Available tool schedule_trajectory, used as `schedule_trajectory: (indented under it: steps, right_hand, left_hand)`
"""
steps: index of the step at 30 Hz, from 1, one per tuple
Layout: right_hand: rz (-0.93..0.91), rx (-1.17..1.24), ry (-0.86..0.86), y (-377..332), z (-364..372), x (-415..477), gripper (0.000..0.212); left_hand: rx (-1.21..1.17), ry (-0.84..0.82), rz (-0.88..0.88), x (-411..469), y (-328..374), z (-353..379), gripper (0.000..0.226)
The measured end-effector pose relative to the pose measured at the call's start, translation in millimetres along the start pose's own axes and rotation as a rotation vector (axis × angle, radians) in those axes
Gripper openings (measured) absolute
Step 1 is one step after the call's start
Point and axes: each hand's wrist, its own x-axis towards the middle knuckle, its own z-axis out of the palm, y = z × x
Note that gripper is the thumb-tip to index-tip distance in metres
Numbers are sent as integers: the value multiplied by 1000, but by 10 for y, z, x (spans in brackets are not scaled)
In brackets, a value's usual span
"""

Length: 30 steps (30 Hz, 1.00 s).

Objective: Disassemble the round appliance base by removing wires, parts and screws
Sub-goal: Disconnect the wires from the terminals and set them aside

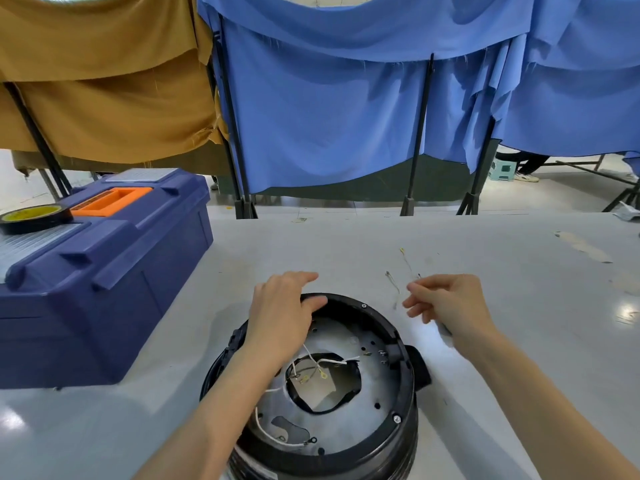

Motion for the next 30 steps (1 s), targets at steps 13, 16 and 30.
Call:
schedule_trajectory:
  steps: [13, 16, 30]
  right_hand:
    - [127, -505, 157, 299, 274, 735, 16]
    - [109, -552, 133, 329, 272, 724, 23]
    - [-184, -473, -382, -88, 371, -288, 16]
  left_hand:
    - [113, -25, 11, 5, -115, 130, 33]
    - [111, -10, 11, 17, -130, 147, 32]
    - [-235, 62, -83, 16, -181, 78, 26]
